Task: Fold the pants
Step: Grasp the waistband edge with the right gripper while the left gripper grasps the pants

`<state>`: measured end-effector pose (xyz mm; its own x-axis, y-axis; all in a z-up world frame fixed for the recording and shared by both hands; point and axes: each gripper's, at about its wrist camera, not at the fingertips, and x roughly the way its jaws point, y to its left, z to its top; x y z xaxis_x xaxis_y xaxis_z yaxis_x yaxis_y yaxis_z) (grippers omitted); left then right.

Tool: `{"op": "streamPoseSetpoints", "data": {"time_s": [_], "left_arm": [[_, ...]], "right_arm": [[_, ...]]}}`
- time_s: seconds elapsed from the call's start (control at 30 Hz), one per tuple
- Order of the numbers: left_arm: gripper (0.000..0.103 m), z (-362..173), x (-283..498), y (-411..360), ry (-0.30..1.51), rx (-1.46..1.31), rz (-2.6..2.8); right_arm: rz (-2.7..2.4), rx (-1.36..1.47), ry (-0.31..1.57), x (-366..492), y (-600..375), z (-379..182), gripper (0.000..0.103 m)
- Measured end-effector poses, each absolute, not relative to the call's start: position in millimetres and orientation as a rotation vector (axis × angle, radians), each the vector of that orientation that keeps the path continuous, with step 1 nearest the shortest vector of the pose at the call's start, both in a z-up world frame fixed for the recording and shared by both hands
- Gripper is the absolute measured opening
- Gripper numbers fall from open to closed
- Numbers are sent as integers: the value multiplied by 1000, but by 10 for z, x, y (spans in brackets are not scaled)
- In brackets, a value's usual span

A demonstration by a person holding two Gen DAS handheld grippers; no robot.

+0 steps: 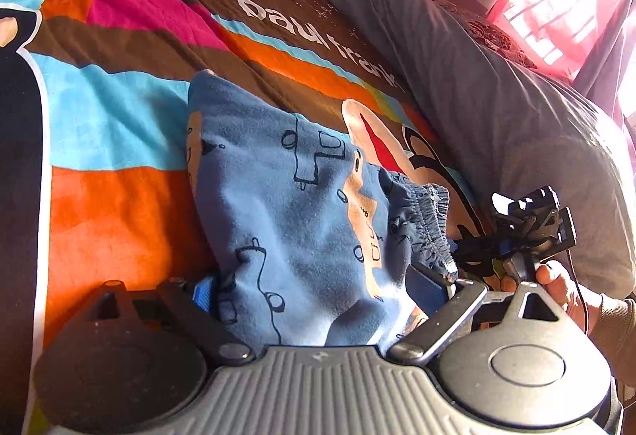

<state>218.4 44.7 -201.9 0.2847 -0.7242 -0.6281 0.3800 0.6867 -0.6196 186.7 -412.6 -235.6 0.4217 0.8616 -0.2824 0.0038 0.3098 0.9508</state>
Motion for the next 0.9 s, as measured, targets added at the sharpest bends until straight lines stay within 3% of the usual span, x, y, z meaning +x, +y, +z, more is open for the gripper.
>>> {"op": "streamPoseSetpoints", "data": {"time_s": [0.1,0.2,0.33,0.37,0.43,0.53,0.6,0.67,0.73,0.8,0.9], "left_arm": [[100,-2019,2178,400,1038,-383,-763],[102,-2020,2185,355,1035,-376,-763],[102,-2033,2198,382,1034,-404,-764],[102,-2042,2209,398,1034,-417,-764],[102,-2051,2229,416,1034,-443,-760],[102,-2059,2248,424,1036,-462,-755],[101,-2054,2242,416,1037,-451,-756],[95,-2038,2242,402,1037,-417,-746],[67,-2020,2258,400,1040,-388,-714],[52,-2055,2316,442,1064,-429,-683],[52,-2112,2390,481,1082,-468,-686]], "right_arm": [[717,1017,994,1892,-3934,-2274,102],[742,947,1013,1905,-3748,-2200,102],[795,1007,1040,1802,-3733,-2219,72],[773,1010,1044,1777,-3752,-2247,68],[713,1065,1048,1768,-3806,-2337,49],[628,1110,1062,1812,-3789,-2438,34],[621,1076,1066,1824,-3755,-2429,32],[620,1008,1057,1789,-3766,-2346,29],[606,956,1034,1726,-3804,-2231,25],[583,924,1029,1676,-3834,-2151,24],[581,941,1063,1674,-3808,-2186,28]]}}
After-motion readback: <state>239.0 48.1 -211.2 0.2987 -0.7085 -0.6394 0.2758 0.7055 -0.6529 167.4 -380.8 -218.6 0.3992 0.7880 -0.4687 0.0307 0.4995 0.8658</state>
